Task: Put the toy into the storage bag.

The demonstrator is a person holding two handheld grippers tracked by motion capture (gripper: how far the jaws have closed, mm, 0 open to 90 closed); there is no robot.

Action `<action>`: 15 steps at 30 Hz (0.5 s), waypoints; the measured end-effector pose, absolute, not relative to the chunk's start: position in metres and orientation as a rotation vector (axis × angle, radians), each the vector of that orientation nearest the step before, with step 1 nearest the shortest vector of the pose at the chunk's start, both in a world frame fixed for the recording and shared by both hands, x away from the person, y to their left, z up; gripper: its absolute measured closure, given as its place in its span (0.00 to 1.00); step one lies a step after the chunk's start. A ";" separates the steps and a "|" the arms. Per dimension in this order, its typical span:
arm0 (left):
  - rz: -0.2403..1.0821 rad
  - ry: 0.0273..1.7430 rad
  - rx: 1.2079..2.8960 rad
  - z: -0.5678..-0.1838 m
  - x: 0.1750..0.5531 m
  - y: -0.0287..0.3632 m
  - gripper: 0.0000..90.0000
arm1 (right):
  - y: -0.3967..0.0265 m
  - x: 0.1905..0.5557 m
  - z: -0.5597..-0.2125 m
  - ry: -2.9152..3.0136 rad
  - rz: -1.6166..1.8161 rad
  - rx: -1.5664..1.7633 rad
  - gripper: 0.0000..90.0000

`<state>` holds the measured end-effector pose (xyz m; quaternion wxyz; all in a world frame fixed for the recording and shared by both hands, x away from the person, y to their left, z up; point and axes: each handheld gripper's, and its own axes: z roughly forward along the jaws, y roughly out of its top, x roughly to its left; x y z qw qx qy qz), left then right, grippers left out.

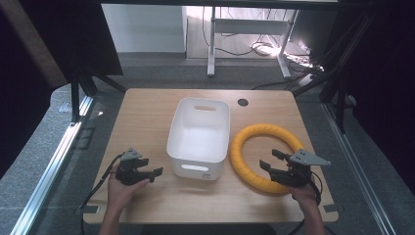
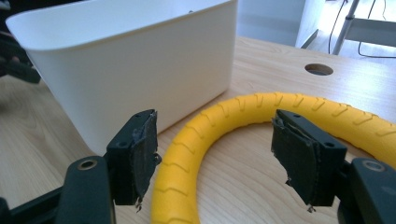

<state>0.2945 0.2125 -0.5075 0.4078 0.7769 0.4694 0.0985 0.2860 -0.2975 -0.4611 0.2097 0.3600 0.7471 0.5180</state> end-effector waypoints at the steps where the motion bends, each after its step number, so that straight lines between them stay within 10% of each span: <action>1: 0.246 1.186 1.950 -0.507 0.294 0.213 0.28 | -0.299 0.286 -0.462 2.086 1.432 0.996 0.35; 15: 0.294 1.126 2.015 -0.502 0.284 0.194 0.25 | -0.303 0.290 -0.478 2.126 1.393 0.967 0.36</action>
